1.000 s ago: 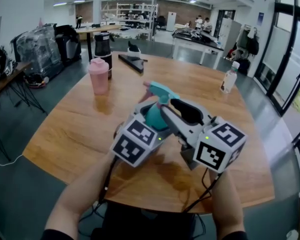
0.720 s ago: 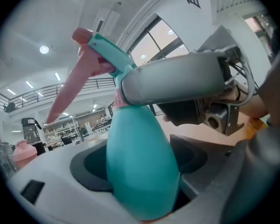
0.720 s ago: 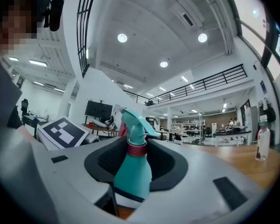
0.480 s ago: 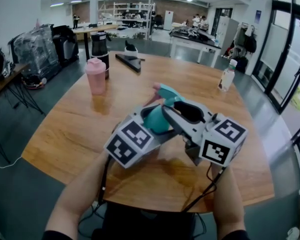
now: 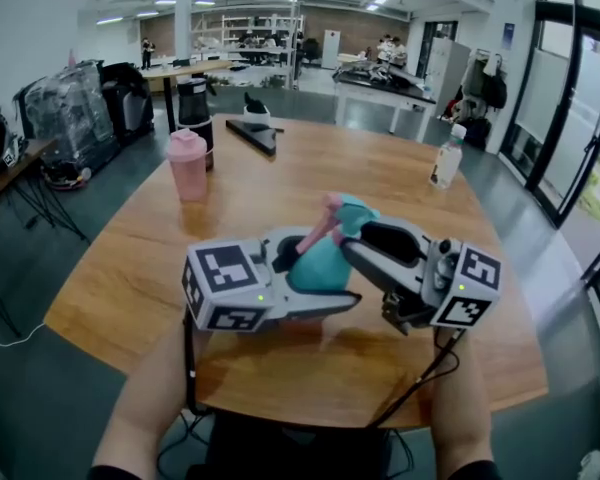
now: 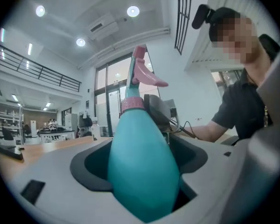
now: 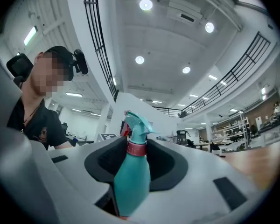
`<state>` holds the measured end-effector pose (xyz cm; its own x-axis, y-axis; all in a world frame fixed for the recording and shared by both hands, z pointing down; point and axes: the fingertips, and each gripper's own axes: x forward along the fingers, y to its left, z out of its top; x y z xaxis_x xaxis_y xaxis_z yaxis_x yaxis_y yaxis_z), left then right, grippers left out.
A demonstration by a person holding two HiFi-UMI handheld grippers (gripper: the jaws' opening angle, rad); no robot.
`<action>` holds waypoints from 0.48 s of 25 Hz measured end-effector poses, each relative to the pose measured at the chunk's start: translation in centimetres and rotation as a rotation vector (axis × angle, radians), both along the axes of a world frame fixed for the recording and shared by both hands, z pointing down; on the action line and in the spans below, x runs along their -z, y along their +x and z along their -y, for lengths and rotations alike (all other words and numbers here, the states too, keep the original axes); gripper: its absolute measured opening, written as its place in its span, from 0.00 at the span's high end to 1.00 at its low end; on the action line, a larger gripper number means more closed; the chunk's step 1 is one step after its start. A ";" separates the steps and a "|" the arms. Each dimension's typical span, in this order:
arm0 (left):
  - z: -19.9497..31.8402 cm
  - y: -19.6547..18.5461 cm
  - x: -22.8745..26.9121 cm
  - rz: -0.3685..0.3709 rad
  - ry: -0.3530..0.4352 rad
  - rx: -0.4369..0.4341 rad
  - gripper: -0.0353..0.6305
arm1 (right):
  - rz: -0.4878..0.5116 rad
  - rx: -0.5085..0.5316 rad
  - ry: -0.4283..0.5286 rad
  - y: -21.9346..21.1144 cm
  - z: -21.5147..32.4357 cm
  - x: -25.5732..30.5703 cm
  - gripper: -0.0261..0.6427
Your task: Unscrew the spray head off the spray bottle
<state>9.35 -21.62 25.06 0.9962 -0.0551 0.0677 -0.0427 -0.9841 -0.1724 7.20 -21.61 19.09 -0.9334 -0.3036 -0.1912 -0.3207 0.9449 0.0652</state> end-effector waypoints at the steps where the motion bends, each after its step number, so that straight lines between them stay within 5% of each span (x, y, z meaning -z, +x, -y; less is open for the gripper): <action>1: 0.4 0.0 0.0 0.002 -0.002 0.030 0.36 | 0.000 -0.028 -0.008 0.0 0.4 0.0 0.74; 8: 5.9 -1.4 -0.7 0.039 -0.007 0.358 0.36 | -0.019 -0.243 -0.060 0.4 2.5 0.3 0.74; 12: 7.4 -2.2 -0.3 0.045 0.028 0.475 0.36 | -0.032 -0.353 -0.128 -0.5 4.1 -0.1 0.74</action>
<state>7.12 -29.04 25.34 0.8564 -0.5061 0.1021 -0.4786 -0.8524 -0.2107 6.67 -25.71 19.15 -0.7717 -0.6276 -0.1030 -0.6282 0.7774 -0.0311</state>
